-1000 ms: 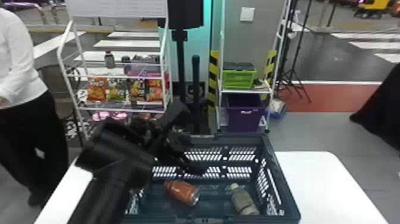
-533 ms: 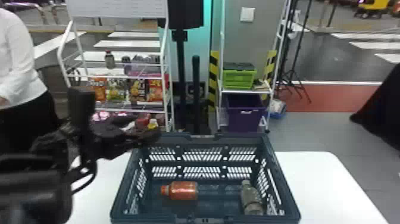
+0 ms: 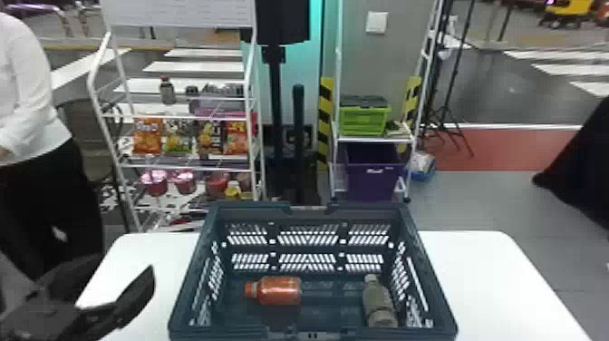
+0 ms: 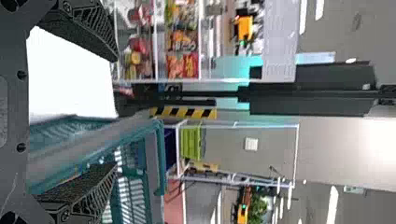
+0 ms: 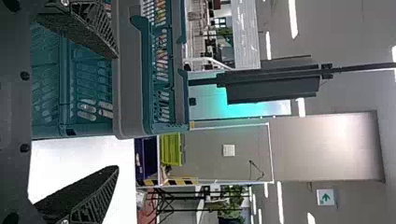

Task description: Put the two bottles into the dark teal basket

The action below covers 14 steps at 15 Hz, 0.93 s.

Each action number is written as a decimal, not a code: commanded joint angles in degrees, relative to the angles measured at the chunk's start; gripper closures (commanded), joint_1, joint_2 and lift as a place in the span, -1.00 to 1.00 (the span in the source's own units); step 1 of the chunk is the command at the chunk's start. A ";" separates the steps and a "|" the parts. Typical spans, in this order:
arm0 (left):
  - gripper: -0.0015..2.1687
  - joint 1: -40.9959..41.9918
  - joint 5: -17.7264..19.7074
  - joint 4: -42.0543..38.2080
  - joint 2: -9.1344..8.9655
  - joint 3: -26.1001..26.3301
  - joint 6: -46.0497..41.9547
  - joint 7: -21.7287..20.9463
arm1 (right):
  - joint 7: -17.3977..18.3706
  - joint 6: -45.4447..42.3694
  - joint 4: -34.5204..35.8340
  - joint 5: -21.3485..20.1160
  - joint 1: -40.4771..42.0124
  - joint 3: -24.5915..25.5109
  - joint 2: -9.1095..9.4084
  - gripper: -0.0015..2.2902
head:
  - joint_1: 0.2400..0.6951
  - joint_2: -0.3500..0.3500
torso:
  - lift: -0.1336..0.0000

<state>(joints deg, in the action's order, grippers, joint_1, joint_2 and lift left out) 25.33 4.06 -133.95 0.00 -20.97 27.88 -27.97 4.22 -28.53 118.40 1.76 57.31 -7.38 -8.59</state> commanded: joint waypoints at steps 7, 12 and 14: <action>-0.91 21.34 2.62 11.25 -0.15 1.46 -42.33 5.83 | -0.09 5.82 3.15 0.70 -0.71 -0.09 -3.81 -0.98 | 0.14 0.00 | 1.00; -0.91 23.63 0.95 18.11 -0.15 3.92 -50.59 10.48 | -0.09 11.97 5.00 0.26 -0.71 -0.88 -3.54 -0.98 | 0.14 0.00 | 1.00; -0.91 23.80 0.95 18.64 -0.15 4.36 -50.94 11.80 | -0.09 11.80 4.65 0.26 -0.53 -0.88 -3.72 -0.98 | 0.14 0.00 | 1.00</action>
<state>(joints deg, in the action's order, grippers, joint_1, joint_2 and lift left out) 48.92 5.08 -115.73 0.00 -16.98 -22.81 -16.66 4.13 -16.80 123.31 2.04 56.64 -8.24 -12.19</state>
